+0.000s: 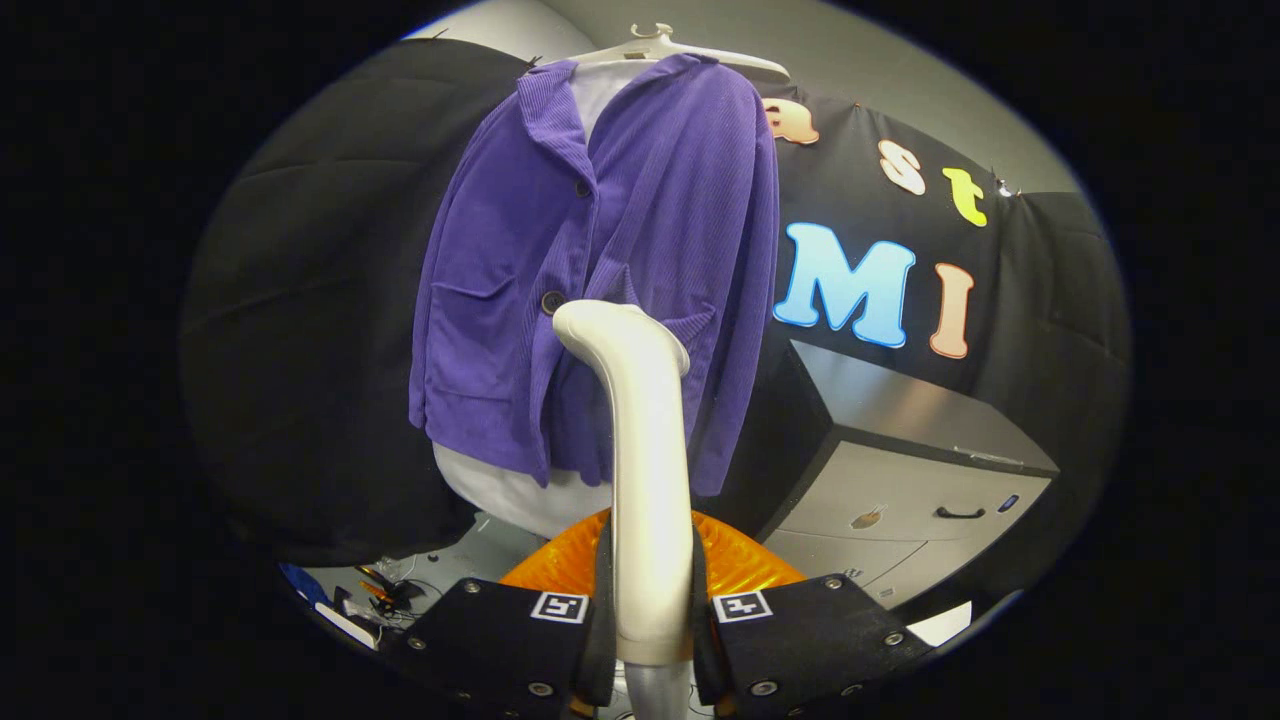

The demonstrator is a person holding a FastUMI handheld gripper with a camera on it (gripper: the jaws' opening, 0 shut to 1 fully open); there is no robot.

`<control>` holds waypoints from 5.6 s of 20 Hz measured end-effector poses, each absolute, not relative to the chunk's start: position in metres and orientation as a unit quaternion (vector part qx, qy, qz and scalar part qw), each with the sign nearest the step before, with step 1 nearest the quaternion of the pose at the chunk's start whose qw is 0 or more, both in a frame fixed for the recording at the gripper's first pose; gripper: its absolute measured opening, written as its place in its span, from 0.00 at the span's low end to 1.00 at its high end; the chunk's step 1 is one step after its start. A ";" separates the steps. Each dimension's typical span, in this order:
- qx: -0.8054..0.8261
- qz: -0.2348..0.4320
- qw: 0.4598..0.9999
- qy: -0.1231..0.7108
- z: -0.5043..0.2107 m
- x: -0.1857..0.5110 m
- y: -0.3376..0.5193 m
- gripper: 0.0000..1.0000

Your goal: Iron the clothes twice with a garment steamer, once on the left side and once on the right side.

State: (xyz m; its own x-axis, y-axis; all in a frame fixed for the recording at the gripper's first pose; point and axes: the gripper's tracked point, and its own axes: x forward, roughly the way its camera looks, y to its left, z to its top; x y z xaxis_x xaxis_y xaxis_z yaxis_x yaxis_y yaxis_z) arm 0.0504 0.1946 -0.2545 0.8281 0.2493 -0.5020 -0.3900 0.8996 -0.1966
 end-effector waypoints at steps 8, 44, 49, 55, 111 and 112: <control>-0.162 0.190 0.916 0.315 -0.307 0.020 0.183 0.31; -0.150 0.287 0.946 0.012 -0.015 0.100 0.391 0.32; -0.160 0.288 0.943 0.043 -0.052 0.109 0.392 0.32; -0.164 0.304 0.932 0.111 -0.114 0.089 0.386 0.32; 0.038 0.170 0.971 0.162 -0.090 0.016 0.023 0.32; 0.049 0.167 0.973 0.150 -0.081 0.012 0.013 0.32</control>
